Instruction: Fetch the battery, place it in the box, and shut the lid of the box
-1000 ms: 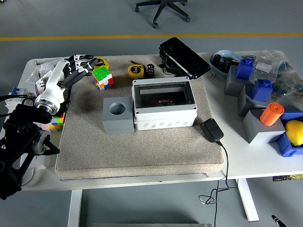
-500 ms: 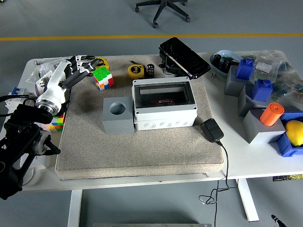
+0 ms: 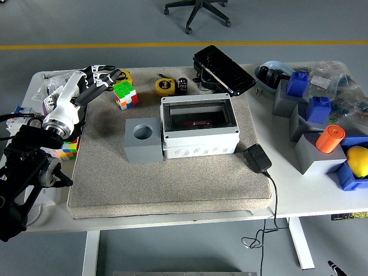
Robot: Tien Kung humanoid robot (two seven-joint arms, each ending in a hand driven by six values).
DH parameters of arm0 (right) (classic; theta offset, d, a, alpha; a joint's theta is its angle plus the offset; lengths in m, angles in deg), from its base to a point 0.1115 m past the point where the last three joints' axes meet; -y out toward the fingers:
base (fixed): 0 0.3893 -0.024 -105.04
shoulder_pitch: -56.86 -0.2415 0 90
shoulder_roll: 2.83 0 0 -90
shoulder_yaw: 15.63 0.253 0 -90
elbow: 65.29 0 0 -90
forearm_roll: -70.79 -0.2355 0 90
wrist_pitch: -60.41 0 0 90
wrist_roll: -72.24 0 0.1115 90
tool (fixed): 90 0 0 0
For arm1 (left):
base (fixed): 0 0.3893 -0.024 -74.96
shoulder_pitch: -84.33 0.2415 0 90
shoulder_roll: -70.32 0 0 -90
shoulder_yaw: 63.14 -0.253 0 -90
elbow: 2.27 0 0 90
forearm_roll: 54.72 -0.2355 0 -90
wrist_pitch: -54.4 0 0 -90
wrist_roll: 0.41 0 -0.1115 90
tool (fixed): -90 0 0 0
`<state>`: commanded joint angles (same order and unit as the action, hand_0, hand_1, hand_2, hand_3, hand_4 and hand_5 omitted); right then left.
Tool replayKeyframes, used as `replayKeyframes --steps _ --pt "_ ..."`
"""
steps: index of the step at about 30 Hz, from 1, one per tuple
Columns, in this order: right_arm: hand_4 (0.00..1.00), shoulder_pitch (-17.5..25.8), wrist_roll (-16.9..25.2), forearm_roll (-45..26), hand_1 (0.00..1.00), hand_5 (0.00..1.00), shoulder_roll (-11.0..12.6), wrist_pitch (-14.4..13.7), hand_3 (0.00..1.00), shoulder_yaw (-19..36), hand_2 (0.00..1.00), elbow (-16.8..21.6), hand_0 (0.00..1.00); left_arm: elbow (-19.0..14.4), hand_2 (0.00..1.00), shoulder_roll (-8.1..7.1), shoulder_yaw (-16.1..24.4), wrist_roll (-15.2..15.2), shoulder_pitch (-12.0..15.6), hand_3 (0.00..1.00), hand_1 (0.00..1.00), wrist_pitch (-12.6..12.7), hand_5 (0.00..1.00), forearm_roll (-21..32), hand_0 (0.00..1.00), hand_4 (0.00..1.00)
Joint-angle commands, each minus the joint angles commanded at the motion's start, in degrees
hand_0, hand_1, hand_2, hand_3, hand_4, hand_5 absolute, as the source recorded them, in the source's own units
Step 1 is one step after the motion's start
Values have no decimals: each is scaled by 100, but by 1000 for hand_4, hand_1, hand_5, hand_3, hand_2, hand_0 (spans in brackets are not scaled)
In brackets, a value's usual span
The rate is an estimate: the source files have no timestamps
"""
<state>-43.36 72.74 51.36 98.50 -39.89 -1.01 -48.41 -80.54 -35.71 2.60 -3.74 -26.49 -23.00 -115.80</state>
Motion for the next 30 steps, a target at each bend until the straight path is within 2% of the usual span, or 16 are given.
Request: replayKeyframes --steps 18,30 --pt "961 9 -4 21 681 499 -30 17 589 54 674 -2 703 -26 633 -62 30 -22 58 664 665 -4 562 -12 591 998" --pt "961 141 26 63 682 499 -93 -64 590 97 675 -21 702 116 633 -279 -30 1 267 664 664 -34 566 11 587 998"
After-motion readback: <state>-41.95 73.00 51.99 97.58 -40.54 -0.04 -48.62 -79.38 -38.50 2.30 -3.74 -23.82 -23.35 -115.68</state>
